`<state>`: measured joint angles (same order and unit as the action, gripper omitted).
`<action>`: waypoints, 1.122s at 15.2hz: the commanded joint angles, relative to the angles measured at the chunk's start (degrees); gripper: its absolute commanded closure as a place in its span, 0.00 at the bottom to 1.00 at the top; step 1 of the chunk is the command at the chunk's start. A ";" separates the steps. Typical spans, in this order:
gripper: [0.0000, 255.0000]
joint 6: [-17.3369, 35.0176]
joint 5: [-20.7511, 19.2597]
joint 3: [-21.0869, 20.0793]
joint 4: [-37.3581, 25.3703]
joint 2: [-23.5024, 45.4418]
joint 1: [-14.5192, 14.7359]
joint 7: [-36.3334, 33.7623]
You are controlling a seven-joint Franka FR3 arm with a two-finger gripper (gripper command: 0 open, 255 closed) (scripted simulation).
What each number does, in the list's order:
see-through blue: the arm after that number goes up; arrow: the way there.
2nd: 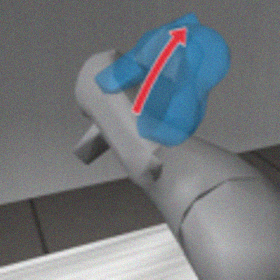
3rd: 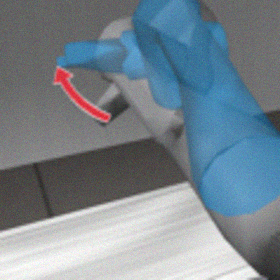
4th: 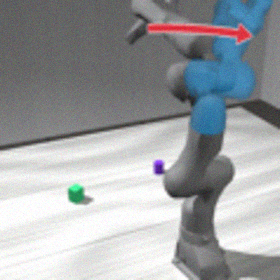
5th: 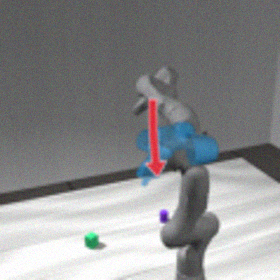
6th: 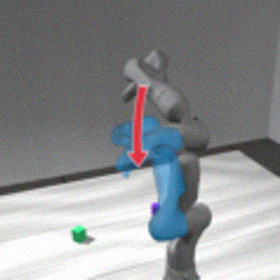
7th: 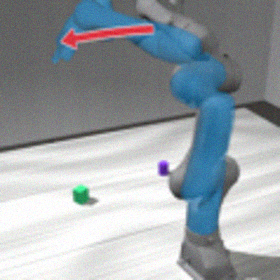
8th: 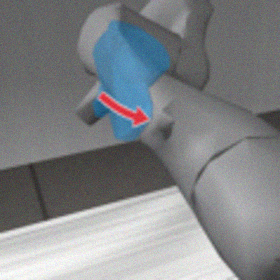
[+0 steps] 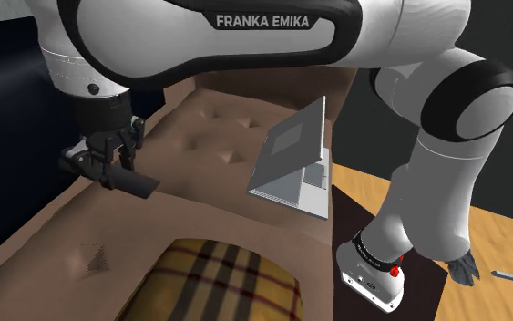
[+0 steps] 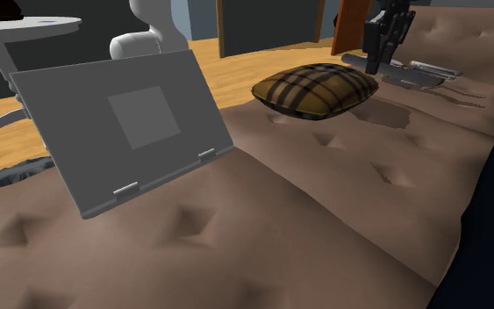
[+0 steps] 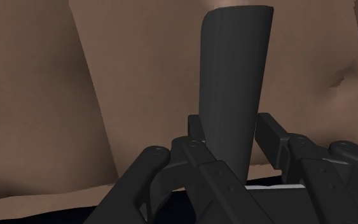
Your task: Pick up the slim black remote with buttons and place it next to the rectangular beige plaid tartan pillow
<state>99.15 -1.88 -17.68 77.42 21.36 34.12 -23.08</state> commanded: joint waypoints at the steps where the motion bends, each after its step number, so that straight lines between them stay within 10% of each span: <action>1: 1.00 -0.63 -0.92 -0.63 -2.88 2.19 2.34 -2.85; 9: 1.00 -5.85 -4.83 -1.91 -18.88 12.75 12.37 -12.18; 17: 1.00 1.29 -4.47 -1.90 -10.20 11.28 11.21 -12.08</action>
<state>99.63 -6.37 -19.61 66.41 32.67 45.51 -35.28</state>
